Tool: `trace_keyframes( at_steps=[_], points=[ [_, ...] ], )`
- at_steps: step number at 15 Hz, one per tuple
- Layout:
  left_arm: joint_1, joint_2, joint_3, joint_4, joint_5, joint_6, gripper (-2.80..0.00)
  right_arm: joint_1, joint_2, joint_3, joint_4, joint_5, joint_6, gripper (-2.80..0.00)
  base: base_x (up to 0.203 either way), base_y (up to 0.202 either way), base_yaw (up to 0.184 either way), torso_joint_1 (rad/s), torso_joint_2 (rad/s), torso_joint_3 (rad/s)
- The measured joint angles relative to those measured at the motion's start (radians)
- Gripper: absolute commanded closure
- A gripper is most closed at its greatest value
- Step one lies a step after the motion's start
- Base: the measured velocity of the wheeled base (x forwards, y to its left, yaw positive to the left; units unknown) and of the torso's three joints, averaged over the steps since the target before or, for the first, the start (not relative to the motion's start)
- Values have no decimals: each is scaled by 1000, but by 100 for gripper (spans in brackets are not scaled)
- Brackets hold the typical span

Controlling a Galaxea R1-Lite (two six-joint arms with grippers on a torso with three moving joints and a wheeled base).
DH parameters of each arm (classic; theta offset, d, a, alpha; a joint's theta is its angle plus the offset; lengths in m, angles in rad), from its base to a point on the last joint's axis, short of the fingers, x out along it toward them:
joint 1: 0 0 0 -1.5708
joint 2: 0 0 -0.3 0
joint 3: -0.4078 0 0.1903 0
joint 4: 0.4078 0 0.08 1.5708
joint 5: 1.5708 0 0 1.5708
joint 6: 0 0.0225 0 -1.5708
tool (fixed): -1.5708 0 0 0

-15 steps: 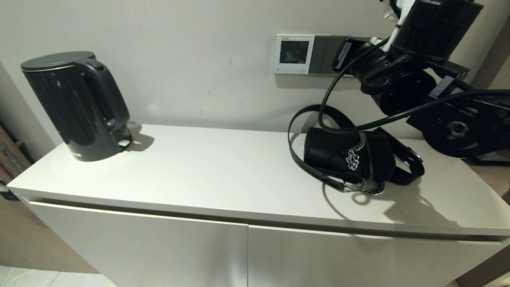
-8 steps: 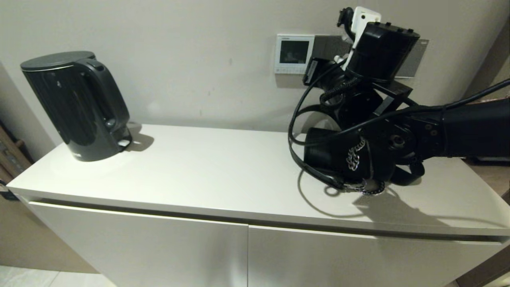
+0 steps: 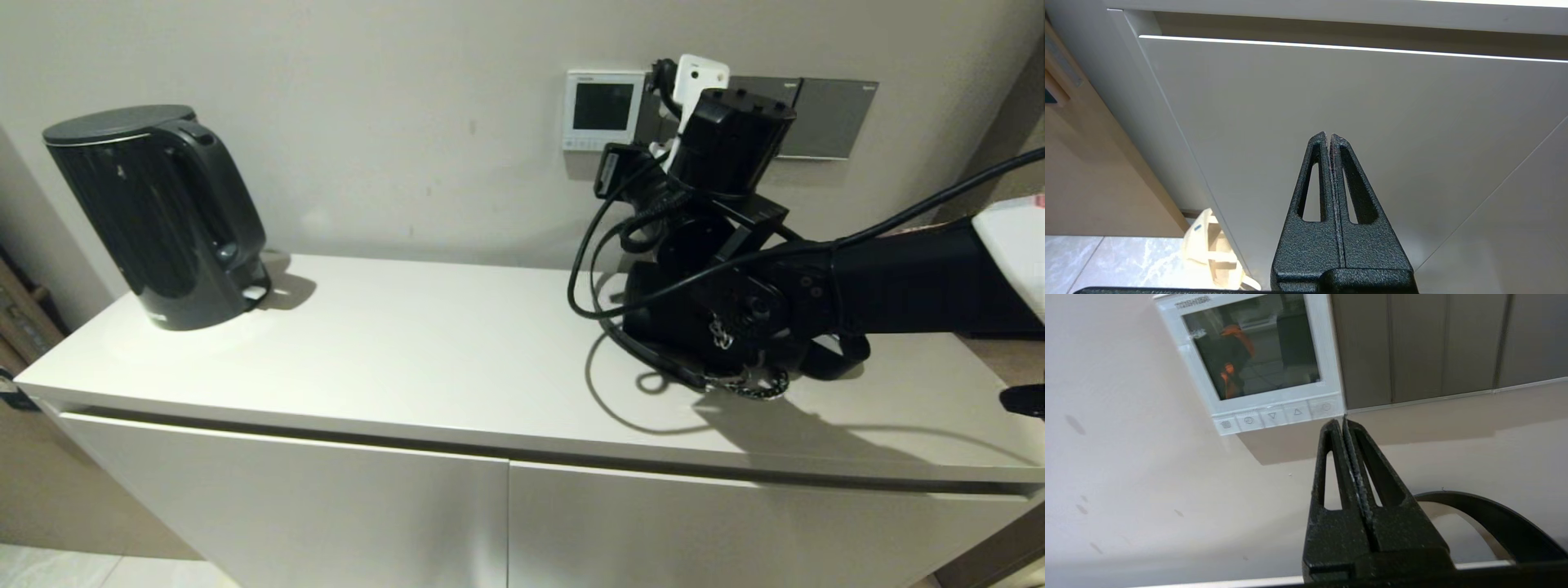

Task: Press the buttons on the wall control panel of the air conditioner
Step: Turn on the central air conditioner

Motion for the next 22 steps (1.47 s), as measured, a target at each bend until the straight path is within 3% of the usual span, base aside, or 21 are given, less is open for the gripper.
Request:
trace_keyframes(
  at_steps=[22],
  points=[
    [0, 0, 0, -1, 0, -1, 0, -41, 94, -105, -8, 16, -18, 0, 0, 0, 0, 0, 0, 0]
  ],
)
